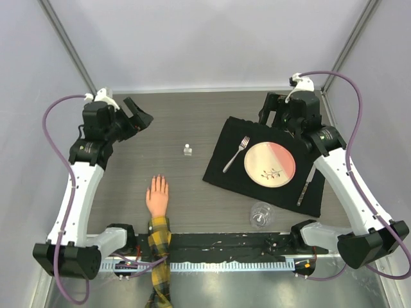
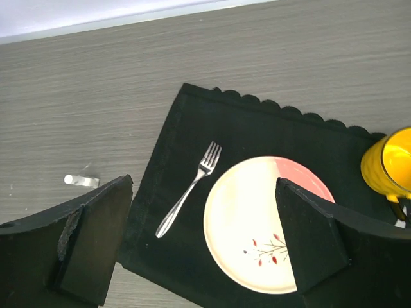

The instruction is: Paint the nails

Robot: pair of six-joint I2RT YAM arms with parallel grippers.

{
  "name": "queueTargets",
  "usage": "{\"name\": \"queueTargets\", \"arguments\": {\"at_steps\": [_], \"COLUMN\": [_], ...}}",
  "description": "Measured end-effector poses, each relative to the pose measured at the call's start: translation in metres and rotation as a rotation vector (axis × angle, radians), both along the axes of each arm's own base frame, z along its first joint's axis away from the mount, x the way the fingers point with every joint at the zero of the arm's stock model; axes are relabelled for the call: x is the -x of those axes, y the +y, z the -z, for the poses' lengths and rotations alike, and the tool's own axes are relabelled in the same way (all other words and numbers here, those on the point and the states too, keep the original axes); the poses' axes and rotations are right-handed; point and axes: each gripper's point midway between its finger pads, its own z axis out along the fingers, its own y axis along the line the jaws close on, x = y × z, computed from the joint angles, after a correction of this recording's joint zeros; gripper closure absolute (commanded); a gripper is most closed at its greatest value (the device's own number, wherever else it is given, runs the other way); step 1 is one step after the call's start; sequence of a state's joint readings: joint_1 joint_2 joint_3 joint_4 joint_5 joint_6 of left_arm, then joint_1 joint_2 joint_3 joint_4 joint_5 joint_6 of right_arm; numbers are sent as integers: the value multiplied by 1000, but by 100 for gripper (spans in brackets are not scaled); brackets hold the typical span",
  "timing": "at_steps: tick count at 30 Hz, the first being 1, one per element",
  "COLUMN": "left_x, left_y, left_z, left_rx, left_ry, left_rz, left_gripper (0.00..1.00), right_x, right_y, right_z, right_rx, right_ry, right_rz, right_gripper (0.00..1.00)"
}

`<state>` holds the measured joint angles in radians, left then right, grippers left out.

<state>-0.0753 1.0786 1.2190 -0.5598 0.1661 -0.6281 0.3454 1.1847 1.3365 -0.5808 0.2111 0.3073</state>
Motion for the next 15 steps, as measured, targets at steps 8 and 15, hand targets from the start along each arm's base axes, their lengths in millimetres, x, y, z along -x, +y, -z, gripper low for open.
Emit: {"name": "queueTargets", "arguments": {"at_steps": [8,15], "left_x": [-21,-64], "left_y": [-76,-113], "left_z": [52,100], "left_rx": [-120,-301], "left_ry": [177,293], "left_rz": [174,222], "left_gripper": [13,14], "right_x": [2,4], "right_y": [-9,-5], "right_z": [31,73], "right_rx": [54,131], "right_ry": [128,311], "right_rz": [52,12], "right_gripper": [2,2]}}
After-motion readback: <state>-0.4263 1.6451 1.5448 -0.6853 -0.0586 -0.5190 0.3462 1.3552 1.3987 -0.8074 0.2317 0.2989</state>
